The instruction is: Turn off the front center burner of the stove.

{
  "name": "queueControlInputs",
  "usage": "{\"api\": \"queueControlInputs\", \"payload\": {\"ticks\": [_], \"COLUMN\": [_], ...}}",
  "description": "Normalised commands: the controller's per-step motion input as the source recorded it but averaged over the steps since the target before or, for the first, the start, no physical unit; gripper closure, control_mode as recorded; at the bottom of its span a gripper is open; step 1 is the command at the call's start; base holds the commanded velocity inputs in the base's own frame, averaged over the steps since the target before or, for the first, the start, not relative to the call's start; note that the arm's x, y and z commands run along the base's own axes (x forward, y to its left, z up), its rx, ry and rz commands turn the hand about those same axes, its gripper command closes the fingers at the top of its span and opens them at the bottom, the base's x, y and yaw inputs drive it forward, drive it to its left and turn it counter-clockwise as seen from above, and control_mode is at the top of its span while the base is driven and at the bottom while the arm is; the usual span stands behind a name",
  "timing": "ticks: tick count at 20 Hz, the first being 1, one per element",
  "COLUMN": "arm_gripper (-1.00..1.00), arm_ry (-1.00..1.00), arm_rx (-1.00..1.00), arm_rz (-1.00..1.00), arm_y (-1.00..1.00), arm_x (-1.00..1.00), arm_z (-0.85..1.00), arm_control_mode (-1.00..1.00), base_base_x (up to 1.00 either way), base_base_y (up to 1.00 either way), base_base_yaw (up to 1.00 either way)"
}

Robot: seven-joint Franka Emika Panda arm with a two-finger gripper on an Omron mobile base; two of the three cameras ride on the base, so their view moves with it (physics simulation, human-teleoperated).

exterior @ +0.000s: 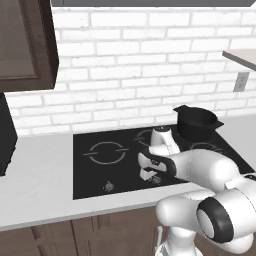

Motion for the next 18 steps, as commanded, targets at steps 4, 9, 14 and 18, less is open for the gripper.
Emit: {"api": "queueControlInputs", "payload": {"ticks": [4, 9, 14, 18], "arm_gripper": [-1.0, -1.0, -1.0, -1.0], "arm_ry": [0.0, 0.0, 0.0, 0.0], "arm_rx": [0.0, 0.0, -0.01, 0.0], "arm_rz": [0.0, 0.0, 0.0, 0.0], "arm_y": [0.03, -0.04, 0.0, 0.0], "arm_x": [0.04, -0.02, -0.02, 0.0], "arm_z": [-0.01, -0.1, -0.23, -0.06], "arm_control_mode": [-1.0, -1.0, -1.0, -1.0], "base_base_x": [0.0, 0.0, 0.0, 0.0], "base_base_y": [0.0, 0.0, 0.0, 0.0], "base_base_yaw": [0.0, 0.0, 0.0, 0.0]}}
